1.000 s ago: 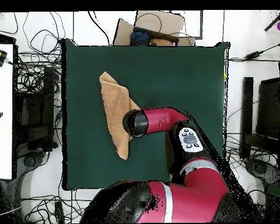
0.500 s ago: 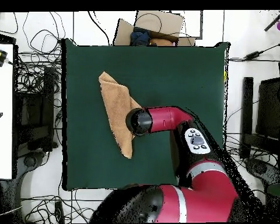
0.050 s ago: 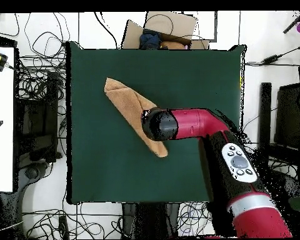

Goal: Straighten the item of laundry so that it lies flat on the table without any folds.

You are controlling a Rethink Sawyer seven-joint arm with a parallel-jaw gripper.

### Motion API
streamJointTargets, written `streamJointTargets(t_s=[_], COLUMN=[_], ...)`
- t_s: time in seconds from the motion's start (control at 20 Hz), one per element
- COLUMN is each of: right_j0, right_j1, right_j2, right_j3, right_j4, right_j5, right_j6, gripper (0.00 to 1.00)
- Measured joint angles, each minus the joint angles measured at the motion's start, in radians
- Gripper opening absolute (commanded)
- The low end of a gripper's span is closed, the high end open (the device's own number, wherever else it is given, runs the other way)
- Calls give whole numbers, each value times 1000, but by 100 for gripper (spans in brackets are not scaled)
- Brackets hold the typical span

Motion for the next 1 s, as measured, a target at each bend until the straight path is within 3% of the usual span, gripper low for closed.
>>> streamJointTargets(t_s=[0.2, 0.45, 0.75, 1.0], right_j0=[-64, -75, -39, 29], right_j1=[-40, -29, 29, 84], right_j2=[68, 70, 38, -21], right_j3=[28, 38, 36, 35], right_j4=[-40, -36, 26, 17], right_j5=[-109, -148, -11, 34], right_j6=[-13, -13, -13, -13], gripper=[0, 0, 0, 0])
